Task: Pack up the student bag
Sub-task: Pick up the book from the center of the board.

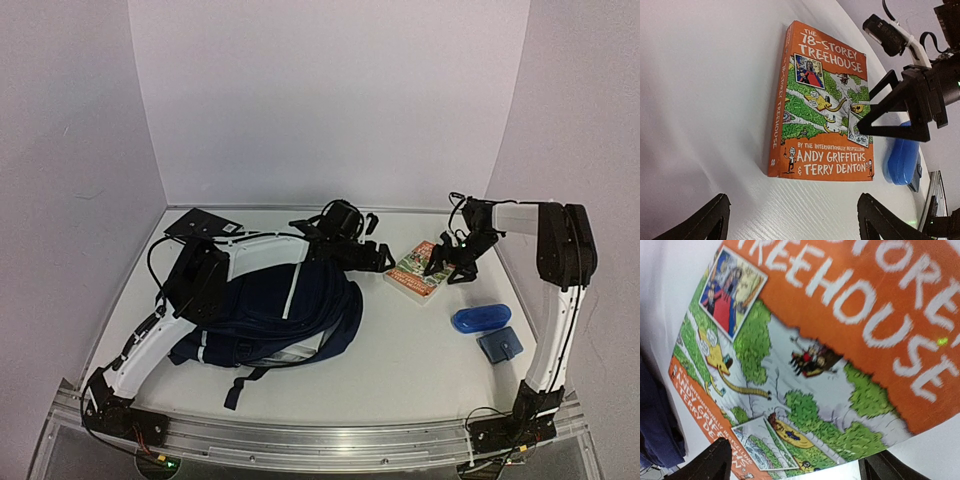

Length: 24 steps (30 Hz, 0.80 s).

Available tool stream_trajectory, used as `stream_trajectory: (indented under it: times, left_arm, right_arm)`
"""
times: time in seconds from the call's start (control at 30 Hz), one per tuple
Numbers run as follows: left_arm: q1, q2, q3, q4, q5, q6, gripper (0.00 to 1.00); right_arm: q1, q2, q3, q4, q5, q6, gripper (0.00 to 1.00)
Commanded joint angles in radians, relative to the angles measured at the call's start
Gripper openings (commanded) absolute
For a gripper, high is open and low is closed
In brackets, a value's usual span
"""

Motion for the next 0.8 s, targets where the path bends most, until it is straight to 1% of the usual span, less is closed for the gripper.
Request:
stream_trajectory:
  times: [0.0,0.1,0.17,0.27,0.33,0.5,0.63,0.77]
  left_arm:
    - [0.007,-0.009,0.003,0.063,0.028,-0.028,0.88]
    - [0.007,-0.033,-0.037,0.069,0.006,-0.018,0.88]
    - [0.012,-0.038,-0.052,0.067,-0.007,-0.023,0.88]
    - [0.029,-0.028,-0.059,0.072,0.006,-0.06,0.88]
    - [0.038,-0.016,-0.059,0.075,0.025,-0.088,0.87]
    - [0.042,0.018,-0.049,0.085,0.072,-0.117,0.84]
    - [0.041,0.047,-0.019,0.069,0.104,-0.129,0.78]
    - [0.042,0.036,-0.06,0.092,0.118,-0.139,0.71]
  right_arm:
    - [0.0,0.075,0.105,0.06,0.08,0.035,0.85]
    - [0.03,0.129,0.138,0.058,0.07,-0.002,0.8]
    - [0.066,0.139,0.143,0.059,0.083,-0.056,0.76]
    - [0.138,0.142,0.135,0.058,0.121,-0.142,0.72]
    - [0.164,0.143,0.125,0.056,0.115,-0.16,0.7]
    - [0.168,0.132,0.101,0.056,0.001,-0.114,0.66]
    - [0.167,0.102,0.117,0.059,-0.104,-0.041,0.59]
    - [0.168,0.032,0.141,0.07,-0.167,0.042,0.53]
